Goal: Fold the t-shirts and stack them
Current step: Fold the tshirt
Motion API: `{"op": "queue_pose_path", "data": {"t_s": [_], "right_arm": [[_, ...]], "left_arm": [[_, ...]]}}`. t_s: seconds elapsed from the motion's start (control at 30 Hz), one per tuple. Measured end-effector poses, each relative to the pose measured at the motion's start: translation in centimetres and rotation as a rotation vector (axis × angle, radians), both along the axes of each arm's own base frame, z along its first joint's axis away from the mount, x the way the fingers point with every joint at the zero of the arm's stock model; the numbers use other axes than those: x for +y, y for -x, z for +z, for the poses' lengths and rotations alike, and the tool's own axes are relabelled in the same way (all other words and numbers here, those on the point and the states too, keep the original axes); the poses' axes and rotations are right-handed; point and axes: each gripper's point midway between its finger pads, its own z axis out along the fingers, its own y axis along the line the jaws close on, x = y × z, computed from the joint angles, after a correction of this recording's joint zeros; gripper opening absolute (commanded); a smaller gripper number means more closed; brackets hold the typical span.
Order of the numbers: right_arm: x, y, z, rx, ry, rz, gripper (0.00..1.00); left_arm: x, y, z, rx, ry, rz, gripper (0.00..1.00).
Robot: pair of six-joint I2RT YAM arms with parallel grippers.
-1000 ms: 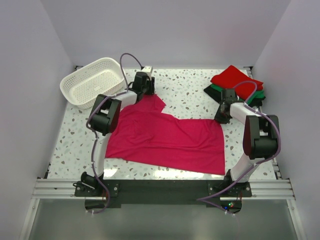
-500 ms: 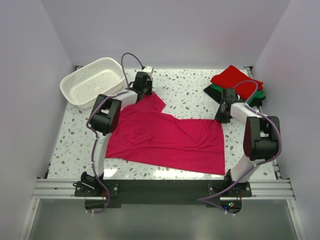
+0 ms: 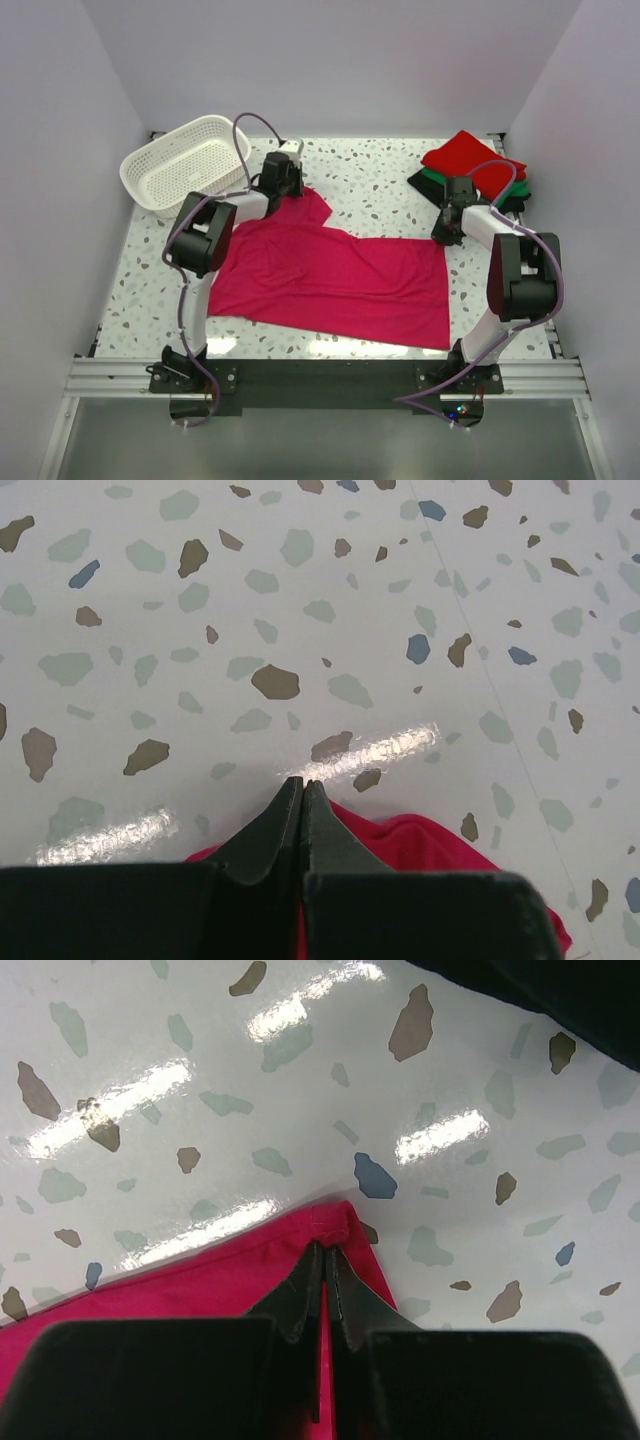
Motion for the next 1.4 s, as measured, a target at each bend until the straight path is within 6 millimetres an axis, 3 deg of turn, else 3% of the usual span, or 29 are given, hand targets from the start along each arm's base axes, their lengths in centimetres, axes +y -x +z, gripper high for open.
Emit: {"op": "queue_pose_path", "data": {"t_s": [0.3,0.5,0.8,1.07,1.2,1.3,1.4], "right_arm": [[-0.1,-0.4,0.7,-0.003,0.003,0.005,0.00],[-0.4,-2.6,2.2,-0.037,0.020,-0.003,0.00],[-0.8,-4.8,1.3,-0.006,0.045,-0.012,0.00],[-1.3,-7.4,2.9,-0.038,0.071,-0.019,0.00],[-1.5,-7.3,3.1,-0.037,0.081,-0.024,0.00],[-1.6,-6.7,3.2,-0.034,0.086,-0.026,0.00],[-1.7,-5.8,4.0,-0.044,0.088,-0.028,0.00]], "left_arm": [[0.4,-1.0,3.6,-0.087,0.105,-0.024,0.00],[0.7,-2.0,5.2,-0.115,0.151,-0.044,0.00],[-0.5,-4.4,8.7,-0.200,0.192,-0.099,0.00],[-0.6,-6.2,10.6,-0.262,0.179,-0.124,0.00],[0.2,-4.8,9.2,-0.244,0.146,-0.129,0.00],[1.2,-1.8,8.1,-0.205,0.126,-0.130,0.00],[2.1,0.9,8.4,-0.198,0.120,-0.130,0.00]]}}
